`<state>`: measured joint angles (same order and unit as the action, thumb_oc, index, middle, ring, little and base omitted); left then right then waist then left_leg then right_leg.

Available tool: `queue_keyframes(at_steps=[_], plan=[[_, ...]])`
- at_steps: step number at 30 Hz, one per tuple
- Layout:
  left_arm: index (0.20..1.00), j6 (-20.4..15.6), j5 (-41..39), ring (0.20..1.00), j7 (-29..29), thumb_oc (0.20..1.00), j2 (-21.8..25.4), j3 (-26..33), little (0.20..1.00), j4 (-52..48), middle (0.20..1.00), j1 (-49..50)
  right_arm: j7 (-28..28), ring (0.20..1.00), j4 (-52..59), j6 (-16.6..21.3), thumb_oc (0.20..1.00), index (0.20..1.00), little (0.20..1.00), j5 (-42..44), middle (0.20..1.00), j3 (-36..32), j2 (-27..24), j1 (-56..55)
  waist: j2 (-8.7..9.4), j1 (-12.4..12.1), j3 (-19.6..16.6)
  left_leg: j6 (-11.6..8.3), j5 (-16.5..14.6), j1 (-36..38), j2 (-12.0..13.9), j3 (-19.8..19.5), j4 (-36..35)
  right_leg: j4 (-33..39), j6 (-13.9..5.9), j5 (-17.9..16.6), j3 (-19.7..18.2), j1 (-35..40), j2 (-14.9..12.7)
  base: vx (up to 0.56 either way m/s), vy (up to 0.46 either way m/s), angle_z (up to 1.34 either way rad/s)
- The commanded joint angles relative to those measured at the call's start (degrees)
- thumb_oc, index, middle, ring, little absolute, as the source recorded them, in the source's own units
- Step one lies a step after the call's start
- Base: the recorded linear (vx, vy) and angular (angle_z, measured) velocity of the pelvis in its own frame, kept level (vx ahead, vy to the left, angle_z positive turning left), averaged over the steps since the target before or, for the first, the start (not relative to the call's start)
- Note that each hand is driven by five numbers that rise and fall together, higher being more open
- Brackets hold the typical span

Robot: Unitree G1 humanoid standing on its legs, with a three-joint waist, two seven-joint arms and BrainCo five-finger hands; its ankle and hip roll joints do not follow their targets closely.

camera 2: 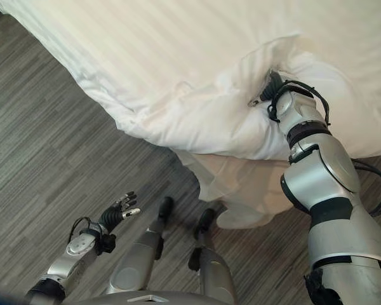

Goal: Making the bed.

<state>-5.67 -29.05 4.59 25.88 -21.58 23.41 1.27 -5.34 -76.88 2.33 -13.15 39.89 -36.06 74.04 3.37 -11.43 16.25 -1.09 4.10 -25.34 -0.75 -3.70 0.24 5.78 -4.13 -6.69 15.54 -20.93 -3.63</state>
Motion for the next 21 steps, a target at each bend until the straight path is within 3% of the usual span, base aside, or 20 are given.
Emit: queue_keyframes(at_steps=[1, 2, 3, 5, 10, 12, 13, 14, 15, 17, 20, 21], plan=[[1.000, -1.2, -0.4, 1.000, -1.0, 1.000, -0.3, -0.7, 1.000, -3.0, 1.000, -1.2, 2.4, 1.000, -2.0, -1.3, 1.000, 1.000, 1.000, -0.8, 1.000, 5.0, -2.1, -1.0, 0.10, -1.2, 0.7, -3.43, 5.2, 0.9, 0.3, -3.8, -5.2, -0.8, -5.30, -3.7, -3.9, -1.0, -2.3, 0.00, 0.000, 0.00], [1.000, -1.1, -0.3, 1.000, -1.1, 1.000, -0.5, -0.5, 1.000, -2.8, 1.000, -1.3, 3.2, 1.000, -1.4, -1.2, 1.000, 1.000, 1.000, -0.7, 1.000, 5.3, -2.3, -1.3, 0.10, -1.0, 0.8, -3.51, 5.3, 0.6, 0.4, -3.8, -5.2, -0.8, -5.31, -3.8, -4.1, -1.3, -2.2, 0.00, 0.000, 0.00], [1.000, -1.2, -0.2, 1.000, -1.1, 1.000, -0.8, -0.6, 1.000, -2.7, 1.000, -1.6, 3.2, 0.231, -1.2, -1.2, 0.231, 0.231, 0.231, -1.2, 0.231, 5.3, -2.1, -1.9, 0.11, -0.9, 0.9, -3.51, 5.3, 0.5, 0.4, -3.7, -5.2, -0.8, -5.30, -3.8, -4.2, -1.4, -2.2, 0.00, 0.000, 0.00], [1.000, -1.3, 0.1, 1.000, -1.4, 1.000, -1.1, -0.6, 1.000, -2.5, 1.000, -2.2, 3.7, 0.200, 0.7, -0.9, 0.200, 0.200, 0.200, -1.2, 0.200, 5.6, -1.9, -3.6, 0.27, -0.5, 1.1, -3.47, 5.2, 0.7, 0.4, -3.4, -5.2, -0.8, -5.36, -4.0, -4.6, -1.4, -2.1, -0.01, 0.020, -0.02], [1.000, -2.3, 0.3, 1.000, -2.4, 1.000, -1.6, 2.1, 1.000, -2.5, 1.000, -2.0, 7.0, 0.200, 21.2, 0.5, 0.200, 0.200, 0.200, -1.1, 0.200, 6.0, -3.2, -18.2, 2.05, 2.4, 1.4, -3.32, 4.4, 2.8, 0.8, -1.9, -5.2, -0.8, -5.33, -3.9, -5.9, -0.3, -1.9, -0.01, 0.027, -0.11], [1.000, -2.2, 0.3, 1.000, -2.0, 1.000, -1.1, 3.5, 1.000, -3.1, 1.000, -0.6, 10.2, 0.200, 32.2, 0.4, 0.200, 0.200, 0.200, -3.9, 0.200, 4.9, -5.2, -28.0, 2.91, 3.8, 1.4, -3.15, 3.9, 3.8, 1.0, -1.3, -5.2, -0.8, -5.35, -3.7, -6.3, 0.4, -1.8, 0.03, 0.003, -0.11], [1.000, -2.2, -0.1, 1.000, -1.0, 1.000, -0.8, 4.3, 1.000, -2.9, 1.000, 0.9, 12.8, 0.200, 37.5, 1.2, 0.200, 0.200, 0.200, -4.6, 0.200, 0.8, -6.7, -41.4, 3.56, 5.3, 1.2, -2.90, 3.0, 5.1, 1.2, -0.9, -5.2, -0.8, -5.34, -3.1, -6.6, 1.6, -1.7, 0.05, 0.005, -0.09], [1.000, -1.9, -0.4, 1.000, -0.5, 1.000, -0.3, 4.4, 1.000, -3.1, 1.000, 1.7, 14.1, 0.200, 39.2, 1.3, 0.200, 0.200, 0.200, -4.9, 0.200, -1.7, -7.8, -47.7, 3.76, 6.0, 0.8, -2.75, 2.8, 5.8, 1.2, -0.8, -5.2, -0.8, -5.38, -2.9, -6.6, 2.1, -1.7, 0.09, 0.020, -0.10], [1.000, -1.5, 0.0, 1.000, 0.8, 1.000, 0.9, 4.5, 1.000, -2.9, 1.000, 2.7, 15.8, 0.200, 38.9, 1.6, 0.200, 0.200, 0.200, -5.9, 0.200, -7.1, -8.6, -61.2, 4.03, 7.3, -0.1, -2.42, 2.2, 7.0, 1.1, -0.7, -5.2, -0.8, -5.44, -2.4, -6.4, 3.4, -1.9, 0.10, 0.024, -0.05], [1.000, -1.2, 0.4, 1.000, 2.2, 1.000, 2.0, 4.1, 1.000, -3.1, 1.000, 4.0, 16.9, 0.200, 33.7, 1.7, 0.200, 0.200, 0.200, -7.9, 0.200, -11.4, -6.7, -73.4, 4.21, 8.4, -1.3, -2.11, 1.5, 8.5, 1.0, -0.6, -5.2, -0.8, -5.54, -1.9, -6.2, 4.9, -2.1, 0.12, 0.022, -0.08], [1.000, -0.8, 1.4, 1.000, 3.3, 1.000, 3.3, 3.8, 1.000, -3.0, 1.000, 5.4, 18.3, 0.200, 32.6, 1.7, 0.200, 0.200, 0.200, -9.7, 0.200, -15.5, -5.2, -83.6, 4.61, 8.9, -2.6, -1.90, 1.3, 9.5, 0.8, -0.7, -5.2, -0.8, -5.65, -1.6, -6.1, 5.9, -2.4, 0.07, 0.009, 0.02], [1.000, -0.7, 1.7, 1.000, 3.8, 1.000, 3.5, 3.3, 1.000, -2.9, 1.000, 5.8, 17.8, 0.200, 27.3, 1.5, 0.200, 0.200, 0.200, -9.8, 0.200, -17.0, -2.8, -87.3, 4.79, 9.2, -3.4, -1.77, 1.1, 10.0, 0.8, -0.7, -5.2, -0.8, -5.68, -1.4, -6.1, 6.4, -2.4, 0.07, 0.004, 0.00]])
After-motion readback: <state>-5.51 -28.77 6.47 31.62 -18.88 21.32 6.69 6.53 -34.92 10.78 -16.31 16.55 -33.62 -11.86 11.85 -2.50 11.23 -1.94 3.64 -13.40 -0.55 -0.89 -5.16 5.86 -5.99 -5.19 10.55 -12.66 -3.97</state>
